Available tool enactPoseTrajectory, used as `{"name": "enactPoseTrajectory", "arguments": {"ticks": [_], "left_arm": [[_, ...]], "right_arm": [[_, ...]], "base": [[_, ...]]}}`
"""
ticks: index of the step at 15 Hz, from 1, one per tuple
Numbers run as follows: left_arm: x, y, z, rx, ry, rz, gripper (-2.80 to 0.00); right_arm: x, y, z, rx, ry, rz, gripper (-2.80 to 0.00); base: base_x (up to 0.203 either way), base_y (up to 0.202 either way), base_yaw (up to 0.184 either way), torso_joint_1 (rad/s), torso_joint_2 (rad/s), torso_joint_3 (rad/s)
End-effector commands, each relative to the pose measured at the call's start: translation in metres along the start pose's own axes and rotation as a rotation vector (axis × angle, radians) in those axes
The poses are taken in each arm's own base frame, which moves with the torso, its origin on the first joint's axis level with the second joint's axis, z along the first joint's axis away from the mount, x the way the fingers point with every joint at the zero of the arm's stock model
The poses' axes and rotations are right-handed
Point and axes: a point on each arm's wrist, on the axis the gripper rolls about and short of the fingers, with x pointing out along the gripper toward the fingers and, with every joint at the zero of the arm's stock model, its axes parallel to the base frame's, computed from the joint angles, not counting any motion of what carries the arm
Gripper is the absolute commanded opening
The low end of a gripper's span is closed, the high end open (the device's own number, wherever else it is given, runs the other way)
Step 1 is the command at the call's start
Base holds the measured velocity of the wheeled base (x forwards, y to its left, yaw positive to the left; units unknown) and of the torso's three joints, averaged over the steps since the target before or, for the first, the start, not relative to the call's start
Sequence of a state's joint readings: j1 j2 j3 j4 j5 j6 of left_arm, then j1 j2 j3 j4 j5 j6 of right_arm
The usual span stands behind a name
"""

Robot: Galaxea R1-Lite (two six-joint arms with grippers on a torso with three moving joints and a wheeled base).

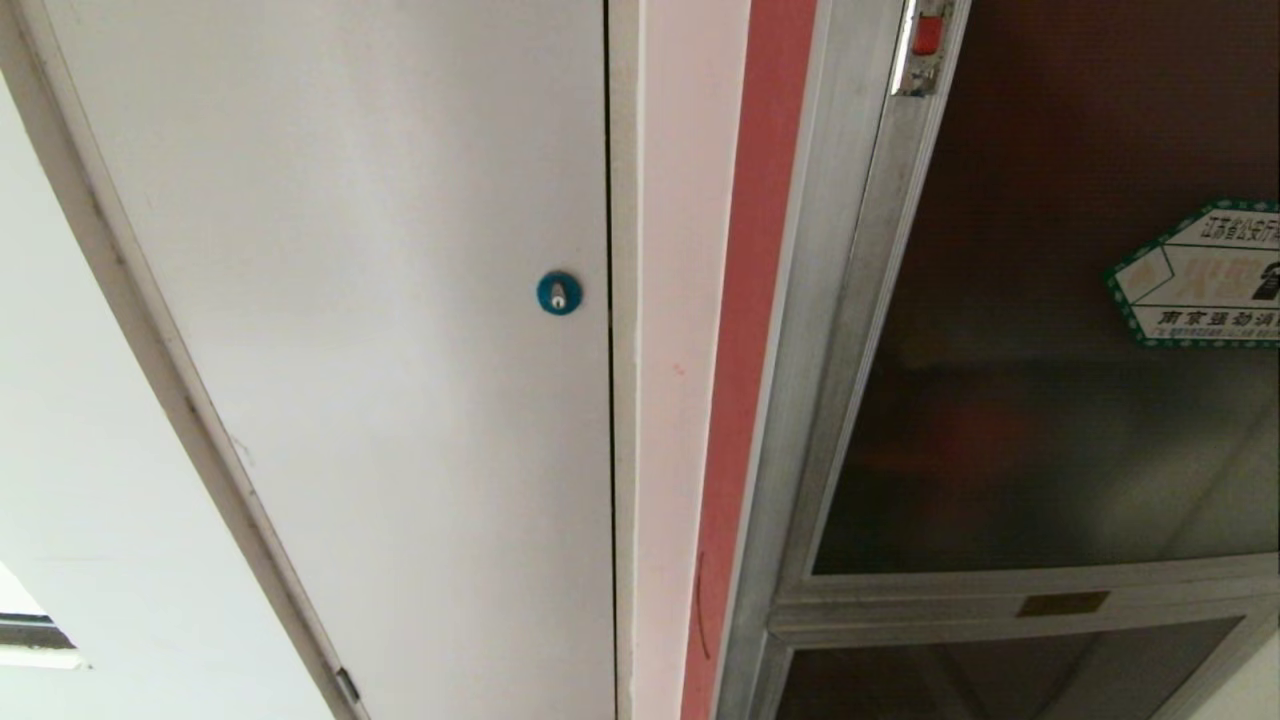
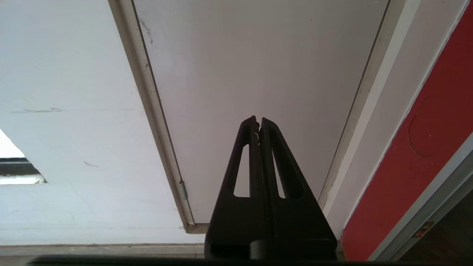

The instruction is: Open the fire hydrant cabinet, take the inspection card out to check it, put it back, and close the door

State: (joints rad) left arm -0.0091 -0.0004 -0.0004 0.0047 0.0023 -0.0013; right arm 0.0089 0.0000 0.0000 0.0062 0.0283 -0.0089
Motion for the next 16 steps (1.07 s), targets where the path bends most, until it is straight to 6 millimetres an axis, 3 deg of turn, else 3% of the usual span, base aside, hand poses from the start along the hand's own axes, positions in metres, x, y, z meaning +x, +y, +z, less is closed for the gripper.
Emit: {"name": "enactPoseTrajectory", "arguments": {"ticks": [1, 16], "left_arm": [[0.0000, 0.0000, 0.0000, 0.000, 0.001, 0.001, -2.80], [0.0001, 0.0000, -0.0001, 0.000, 0.001, 0.001, -2.80]], "right_arm": [[0.0002, 0.0000, -0.0004, 0.000, 0.003, 0.001, -2.80], [0.0002, 0.0000, -0.0004, 0.000, 0.003, 0.001, -2.80]], "base": [[0.000, 0.000, 0.000, 0.000, 0.00, 0.000], [0.000, 0.000, 0.000, 0.000, 0.00, 0.000]]}}
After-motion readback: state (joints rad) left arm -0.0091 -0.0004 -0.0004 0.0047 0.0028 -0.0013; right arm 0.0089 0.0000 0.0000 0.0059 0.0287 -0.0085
